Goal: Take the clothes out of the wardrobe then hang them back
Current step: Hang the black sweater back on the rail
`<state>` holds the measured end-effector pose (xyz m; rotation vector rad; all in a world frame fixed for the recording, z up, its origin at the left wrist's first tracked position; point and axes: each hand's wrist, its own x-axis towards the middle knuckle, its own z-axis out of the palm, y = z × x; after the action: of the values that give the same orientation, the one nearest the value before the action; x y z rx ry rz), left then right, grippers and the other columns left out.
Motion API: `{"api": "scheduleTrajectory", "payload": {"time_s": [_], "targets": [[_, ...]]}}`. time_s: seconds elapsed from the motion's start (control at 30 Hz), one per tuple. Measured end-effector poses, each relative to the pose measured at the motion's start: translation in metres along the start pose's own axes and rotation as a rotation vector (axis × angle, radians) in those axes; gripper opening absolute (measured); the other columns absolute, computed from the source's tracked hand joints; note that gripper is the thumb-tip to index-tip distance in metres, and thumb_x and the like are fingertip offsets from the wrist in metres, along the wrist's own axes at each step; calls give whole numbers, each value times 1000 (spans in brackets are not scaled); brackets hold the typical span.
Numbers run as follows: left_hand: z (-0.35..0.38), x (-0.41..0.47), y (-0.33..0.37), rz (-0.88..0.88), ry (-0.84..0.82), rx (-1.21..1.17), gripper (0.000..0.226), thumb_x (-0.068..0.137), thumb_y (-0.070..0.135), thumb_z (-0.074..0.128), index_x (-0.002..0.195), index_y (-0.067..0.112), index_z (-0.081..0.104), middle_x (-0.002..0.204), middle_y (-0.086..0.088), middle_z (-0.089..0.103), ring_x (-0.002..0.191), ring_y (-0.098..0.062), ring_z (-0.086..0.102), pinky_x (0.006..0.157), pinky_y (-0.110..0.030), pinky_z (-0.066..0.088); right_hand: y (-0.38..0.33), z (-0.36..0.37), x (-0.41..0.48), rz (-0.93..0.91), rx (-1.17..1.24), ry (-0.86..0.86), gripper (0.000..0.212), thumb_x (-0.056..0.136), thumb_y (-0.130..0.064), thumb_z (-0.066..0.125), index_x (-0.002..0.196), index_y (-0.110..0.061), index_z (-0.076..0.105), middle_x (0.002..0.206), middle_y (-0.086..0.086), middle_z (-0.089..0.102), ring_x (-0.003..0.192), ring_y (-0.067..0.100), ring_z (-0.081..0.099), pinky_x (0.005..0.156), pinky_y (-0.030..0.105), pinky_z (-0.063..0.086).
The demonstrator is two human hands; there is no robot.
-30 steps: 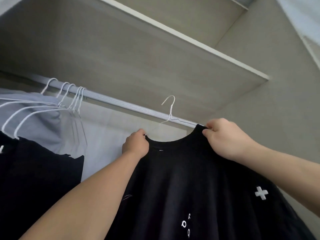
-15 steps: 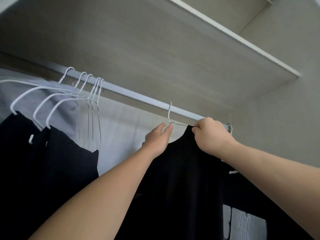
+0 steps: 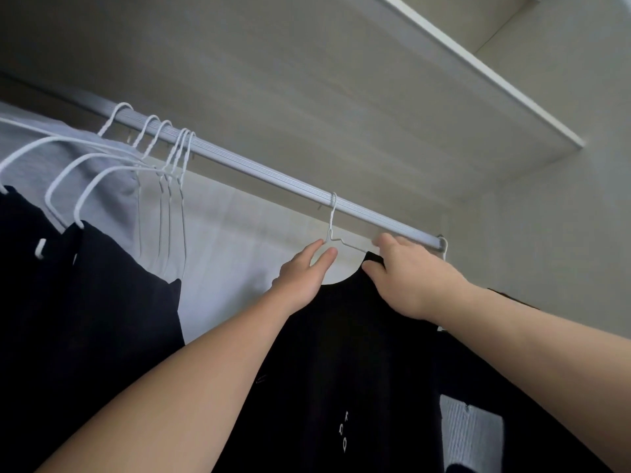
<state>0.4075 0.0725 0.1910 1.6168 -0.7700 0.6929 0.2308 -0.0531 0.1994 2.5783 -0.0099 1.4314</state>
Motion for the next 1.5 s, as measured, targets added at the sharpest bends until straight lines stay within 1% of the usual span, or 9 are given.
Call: {"api": "scheduleTrajectory", "payload": {"time_s": [0.1,0.2,0.27,0.43,0.57,0.83,1.13,1.3,1.5], "targets": [[7,-1,1,-14,-17,-1,73,65,94,36,135,73,28,160,17,30,149,-21,27,121,-50,21,7,7,-15,-254,-444,112,83,90,-67,11,151,-13,26,150,5,39,140,31,32,106,49,31],[20,-2,-1,15,-39,-4,72,68,94,35,136,74,22,162,22,23,151,-15,21,122,-50,19,12,8,-27,-209,-570,-77,109,70,-75,-16,156,-10,2,164,8,4,151,28,0,118,56,8],[31,0,-1,47,-47,9,76,70,93,34,140,70,18,162,25,19,152,-11,19,122,-49,18,19,12,-34,-162,-568,-143,109,70,-79,-14,155,-10,-7,164,8,-10,151,26,-8,119,55,5],[68,5,2,68,-85,8,82,72,90,37,146,62,14,162,26,15,151,-13,19,121,-50,21,45,15,-45,-163,-595,-190,107,76,-83,1,155,-11,-11,162,9,-20,151,23,-9,119,52,8],[101,11,8,76,-107,-47,84,71,90,38,146,58,20,162,20,22,148,-15,27,119,-50,26,72,12,-49,-141,-597,-257,101,84,-82,12,156,-15,-10,162,6,-20,151,20,-11,121,50,6],[180,28,23,20,-187,-116,89,62,95,40,142,60,24,161,15,29,147,-23,31,117,-54,27,133,13,-53,-88,-626,-288,97,86,-81,15,156,-19,-7,164,4,-15,151,18,-11,121,50,1],[246,36,21,31,-231,-73,80,77,89,36,148,59,19,163,12,24,149,-23,26,120,-54,19,194,32,-60,-72,-766,-286,96,87,-81,13,157,-18,-6,162,13,-19,150,25,-18,119,56,-10],[266,40,14,53,-159,20,66,87,82,31,147,62,14,164,12,19,149,-25,27,119,-60,8,208,46,-60,-137,-794,-140,97,85,-78,14,156,-12,19,162,22,7,151,34,9,118,60,4],[273,39,10,65,-134,58,68,86,82,30,147,62,9,164,16,12,151,-25,19,119,-62,2,210,54,-59,-124,-803,-97,90,88,-72,20,153,-11,30,160,23,18,149,35,18,118,59,8]]}}
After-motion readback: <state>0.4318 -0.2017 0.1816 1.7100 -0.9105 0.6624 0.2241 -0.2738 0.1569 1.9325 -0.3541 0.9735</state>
